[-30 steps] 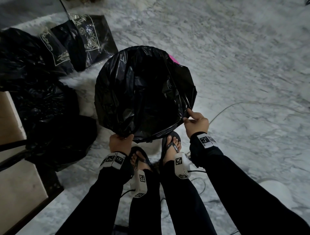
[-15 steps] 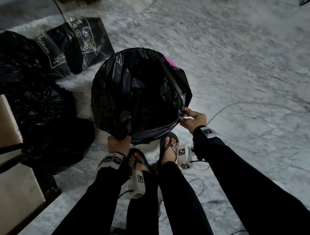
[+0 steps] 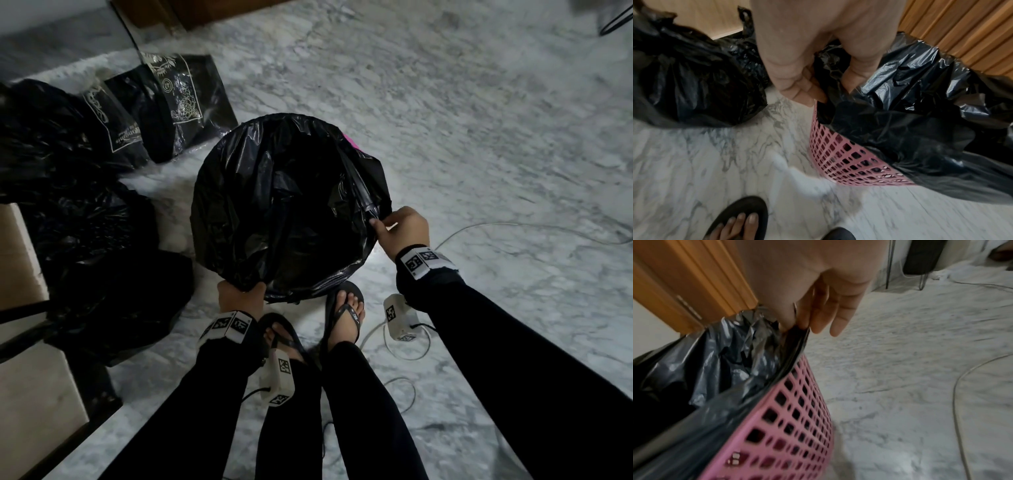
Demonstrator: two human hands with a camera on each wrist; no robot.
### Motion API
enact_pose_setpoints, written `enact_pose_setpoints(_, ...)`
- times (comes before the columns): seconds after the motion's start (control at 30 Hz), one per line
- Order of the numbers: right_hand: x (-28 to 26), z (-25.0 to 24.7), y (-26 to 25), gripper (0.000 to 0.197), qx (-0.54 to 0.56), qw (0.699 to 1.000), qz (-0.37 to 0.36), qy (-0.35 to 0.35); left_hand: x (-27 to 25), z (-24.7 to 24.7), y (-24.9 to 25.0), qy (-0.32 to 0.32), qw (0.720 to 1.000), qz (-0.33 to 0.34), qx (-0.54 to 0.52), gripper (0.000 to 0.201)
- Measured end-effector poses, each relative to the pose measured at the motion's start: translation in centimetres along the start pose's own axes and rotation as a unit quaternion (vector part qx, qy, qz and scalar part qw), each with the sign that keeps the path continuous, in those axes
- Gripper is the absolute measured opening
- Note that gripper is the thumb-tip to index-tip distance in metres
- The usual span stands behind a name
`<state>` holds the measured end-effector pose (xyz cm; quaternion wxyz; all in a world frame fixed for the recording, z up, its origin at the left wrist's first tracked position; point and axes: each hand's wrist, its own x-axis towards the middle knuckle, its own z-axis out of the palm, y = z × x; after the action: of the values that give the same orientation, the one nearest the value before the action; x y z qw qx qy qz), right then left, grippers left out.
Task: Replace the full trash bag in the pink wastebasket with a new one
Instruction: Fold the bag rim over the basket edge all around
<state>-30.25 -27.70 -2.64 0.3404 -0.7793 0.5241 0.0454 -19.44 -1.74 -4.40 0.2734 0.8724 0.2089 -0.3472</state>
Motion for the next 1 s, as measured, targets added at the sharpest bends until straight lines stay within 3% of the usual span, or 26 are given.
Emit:
enact_pose_setpoints(0.17,1.4,-0.4,-0.4,0.02,0.05,0.996,-0.068,0.015,0.2,-0.5,0.9,0.003,1.0,0.017,0.008,0.048)
enact_pose_setpoints(0.5,2.9,0.5,0.3,0.024,0.235,0.97,0.068,0.005,-0.4,-1.2,1.9,-0.019,1.0,0.012,0.003,0.049)
enact_pose_setpoints(0.7,4.5,0.8,0.7,0.024,0.193,0.975,0.104,-0.04,-1.1,-1.2,2.0,-0.016,1.0,0.015,-0.011,0.046)
enact_pose_setpoints(0.83,5.2,0.8,0.2,0.024,0.126,0.984,0.078,-0.096,-0.8,-1.2,1.8,-0.021,0.999,0.01,-0.026,0.043)
enact_pose_setpoints(1.0,5.6,0.8,0.2,0.022,0.111,0.983,0.087,-0.118,-0.3,-1.2,1.3,-0.034,0.998,-0.003,-0.061,0.043)
